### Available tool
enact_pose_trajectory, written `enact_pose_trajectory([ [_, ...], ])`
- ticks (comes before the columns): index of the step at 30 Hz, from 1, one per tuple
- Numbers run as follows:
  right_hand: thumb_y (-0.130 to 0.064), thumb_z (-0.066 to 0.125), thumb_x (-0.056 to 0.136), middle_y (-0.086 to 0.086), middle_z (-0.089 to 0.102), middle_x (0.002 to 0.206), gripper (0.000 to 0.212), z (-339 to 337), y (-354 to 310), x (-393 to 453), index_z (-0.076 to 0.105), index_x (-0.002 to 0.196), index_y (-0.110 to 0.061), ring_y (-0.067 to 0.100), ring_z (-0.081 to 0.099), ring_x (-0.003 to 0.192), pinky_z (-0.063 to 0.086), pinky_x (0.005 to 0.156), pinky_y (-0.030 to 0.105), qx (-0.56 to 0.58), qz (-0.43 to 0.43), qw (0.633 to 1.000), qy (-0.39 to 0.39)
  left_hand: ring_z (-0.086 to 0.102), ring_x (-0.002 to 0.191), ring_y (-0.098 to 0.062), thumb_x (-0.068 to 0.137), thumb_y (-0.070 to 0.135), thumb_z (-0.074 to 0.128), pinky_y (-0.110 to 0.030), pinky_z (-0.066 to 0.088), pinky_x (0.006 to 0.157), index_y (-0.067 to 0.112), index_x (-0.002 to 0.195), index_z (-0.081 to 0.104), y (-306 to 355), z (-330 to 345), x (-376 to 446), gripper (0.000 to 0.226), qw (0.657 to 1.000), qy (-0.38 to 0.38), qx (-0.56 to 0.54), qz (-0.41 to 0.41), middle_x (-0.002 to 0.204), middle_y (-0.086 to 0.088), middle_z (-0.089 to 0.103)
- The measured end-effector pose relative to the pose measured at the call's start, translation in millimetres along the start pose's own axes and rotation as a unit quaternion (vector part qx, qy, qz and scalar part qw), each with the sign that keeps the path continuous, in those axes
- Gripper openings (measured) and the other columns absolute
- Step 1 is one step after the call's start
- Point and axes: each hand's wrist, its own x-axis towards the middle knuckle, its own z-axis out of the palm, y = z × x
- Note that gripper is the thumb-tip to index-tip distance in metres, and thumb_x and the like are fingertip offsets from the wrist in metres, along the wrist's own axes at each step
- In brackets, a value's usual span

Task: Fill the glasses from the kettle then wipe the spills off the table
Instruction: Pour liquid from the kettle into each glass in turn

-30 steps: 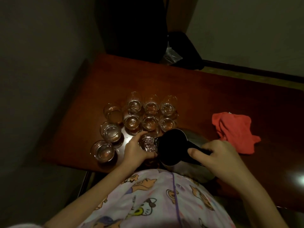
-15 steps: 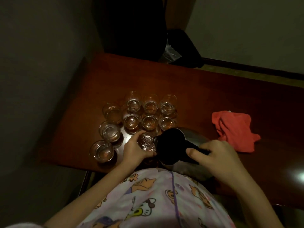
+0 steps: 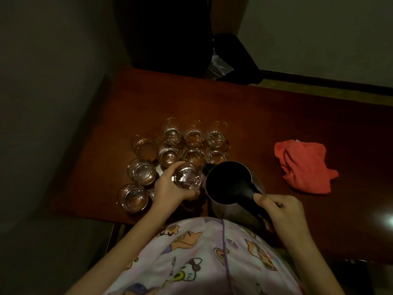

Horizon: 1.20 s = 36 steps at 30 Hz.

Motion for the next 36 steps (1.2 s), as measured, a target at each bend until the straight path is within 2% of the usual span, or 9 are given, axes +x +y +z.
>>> enact_pose_trajectory([
  [5, -0.061, 0.049, 0.061, 0.004, 0.039, 0.033, 0.053, 4, 1, 6, 0.042, 0.036, -0.014, 0.015, 0.035, 0.036, 0.026, 0.048, 0.031, 0.002, 0.000, 1.000, 0.006, 0.046, 0.097, 0.004, 0.053, 0.011, 0.088, -0.010, 0.036, 0.076, 0.031, 0.122, 0.052, 20, -26, 12, 0.080, 1.000, 0.021, -0.020, 0.010, 0.109, 0.021, 0.050],
  [7, -0.060, 0.050, 0.061, 0.004, 0.038, 0.033, 0.053, 5, 1, 9, 0.041, 0.035, -0.015, 0.014, 0.035, 0.036, 0.026, 0.049, 0.031, 0.005, 0.002, 1.000, 0.009, 0.045, 0.105, -0.002, 0.050, 0.017, 0.090, -0.021, 0.039, 0.087, 0.033, 0.122, 0.052, 28, -38, 21, 0.083, 0.999, 0.037, -0.016, 0.013, 0.111, 0.020, 0.049],
  [11, -0.062, 0.049, 0.060, 0.004, 0.039, 0.033, 0.053, 7, -4, 14, 0.041, 0.036, -0.016, 0.014, 0.035, 0.036, 0.026, 0.049, 0.030, 0.000, 0.003, 1.000, 0.003, 0.052, 0.111, -0.016, 0.046, 0.024, 0.091, -0.037, 0.044, 0.094, 0.040, 0.120, 0.052, 41, -58, 42, 0.085, 0.998, 0.057, -0.016, 0.017, 0.114, 0.019, 0.050],
  [13, -0.063, 0.049, 0.060, 0.004, 0.037, 0.035, 0.053, 9, -5, 16, 0.040, 0.037, -0.016, 0.015, 0.034, 0.037, 0.025, 0.050, 0.031, -0.008, 0.003, 1.000, 0.001, 0.049, 0.113, -0.013, 0.047, 0.023, 0.090, -0.040, 0.043, 0.099, 0.036, 0.123, 0.051, 47, -67, 53, 0.086, 0.997, 0.073, -0.005, 0.028, 0.117, 0.017, 0.051],
  [17, -0.063, 0.049, 0.060, 0.004, 0.037, 0.037, 0.053, 13, -4, 16, 0.041, 0.038, -0.015, 0.017, 0.034, 0.038, 0.024, 0.051, 0.032, -0.007, 0.010, 1.000, 0.004, 0.048, 0.117, -0.016, 0.048, 0.025, 0.089, -0.041, 0.042, 0.099, 0.035, 0.125, 0.049, 55, -83, 80, 0.087, 0.995, 0.097, -0.002, 0.032, 0.126, 0.007, 0.053],
  [23, -0.062, 0.048, 0.057, 0.003, 0.037, 0.037, 0.050, 18, -7, 16, 0.045, 0.038, -0.016, 0.016, 0.034, 0.038, 0.025, 0.051, 0.033, -0.010, 0.024, 1.000, 0.014, 0.048, 0.118, -0.019, 0.056, 0.016, 0.087, -0.026, 0.042, 0.087, 0.027, 0.128, 0.048, 57, -98, 121, 0.082, 0.990, 0.133, 0.018, 0.035, 0.130, -0.001, 0.052],
  [29, -0.052, 0.054, 0.066, 0.003, 0.039, 0.032, 0.049, 17, -6, 11, 0.045, 0.036, -0.015, 0.013, 0.034, 0.033, 0.027, 0.050, 0.032, 0.011, 0.037, 0.999, 0.037, 0.046, 0.123, -0.027, 0.056, 0.017, 0.087, -0.040, 0.042, 0.100, 0.023, 0.129, 0.047, 38, -92, 151, 0.083, 0.986, 0.164, 0.028, -0.006, 0.131, -0.006, 0.051],
  [31, -0.045, 0.055, 0.070, 0.003, 0.038, 0.031, 0.048, 16, -6, 10, 0.042, 0.033, -0.016, 0.011, 0.033, 0.033, 0.027, 0.050, 0.032, 0.009, 0.034, 0.999, 0.039, 0.046, 0.122, -0.028, 0.055, 0.018, 0.087, -0.043, 0.043, 0.100, 0.023, 0.129, 0.047, 31, -88, 157, 0.084, 0.986, 0.165, 0.026, -0.025, 0.130, -0.007, 0.051],
  [36, -0.044, 0.054, 0.071, 0.004, 0.040, 0.031, 0.047, 16, -5, 10, 0.045, 0.034, -0.017, 0.010, 0.034, 0.031, 0.028, 0.049, 0.031, 0.000, 0.033, 0.999, 0.037, 0.050, 0.119, -0.028, 0.055, 0.020, 0.087, -0.043, 0.044, 0.098, 0.021, 0.130, 0.046, 18, -88, 169, 0.085, 0.984, 0.163, 0.040, -0.065, 0.128, -0.007, 0.054],
])
